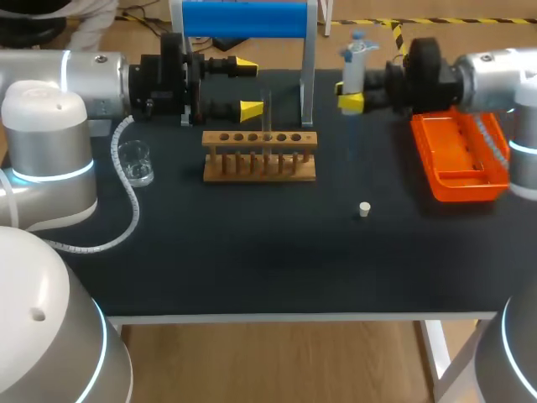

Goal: Invert the test tube, pick up the pipette, mount the tip to pipette, aspirate from beaker and dispense into the tube, eject the tip, return the pipette, and cap with the stopper.

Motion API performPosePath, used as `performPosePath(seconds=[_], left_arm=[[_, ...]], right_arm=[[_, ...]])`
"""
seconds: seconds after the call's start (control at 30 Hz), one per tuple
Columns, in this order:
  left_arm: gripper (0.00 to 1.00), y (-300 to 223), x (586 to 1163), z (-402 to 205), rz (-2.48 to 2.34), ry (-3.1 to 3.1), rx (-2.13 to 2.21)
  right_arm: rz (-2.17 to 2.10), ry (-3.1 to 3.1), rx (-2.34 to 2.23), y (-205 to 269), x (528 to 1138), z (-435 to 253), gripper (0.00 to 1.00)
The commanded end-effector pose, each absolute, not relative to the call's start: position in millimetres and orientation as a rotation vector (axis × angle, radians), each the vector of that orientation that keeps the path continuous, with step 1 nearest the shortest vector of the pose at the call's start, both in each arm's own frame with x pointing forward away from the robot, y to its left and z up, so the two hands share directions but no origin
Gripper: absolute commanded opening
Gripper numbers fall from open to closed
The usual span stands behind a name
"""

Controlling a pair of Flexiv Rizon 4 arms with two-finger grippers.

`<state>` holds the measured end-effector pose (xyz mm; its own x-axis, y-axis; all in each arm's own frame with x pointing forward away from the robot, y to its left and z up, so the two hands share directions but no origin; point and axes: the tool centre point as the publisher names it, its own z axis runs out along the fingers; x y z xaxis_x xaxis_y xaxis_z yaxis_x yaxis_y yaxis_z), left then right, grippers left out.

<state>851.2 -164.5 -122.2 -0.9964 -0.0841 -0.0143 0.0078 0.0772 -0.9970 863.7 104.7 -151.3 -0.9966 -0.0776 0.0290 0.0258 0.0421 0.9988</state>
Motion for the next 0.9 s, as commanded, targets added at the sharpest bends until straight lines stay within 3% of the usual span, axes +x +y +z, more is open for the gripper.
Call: performPosePath(seconds=[0.03,0.9], left_arm=[[1.00,-165,850,-123,-2.089,2.249,-0.082],[1.00,-165,850,-123,-2.089,2.249,-0.082]], right_arm=[[-2.102,-2.220,0.080,67,865,-145,0.00],[-2.129,-2.169,0.086,-97,906,-135,0.00]])
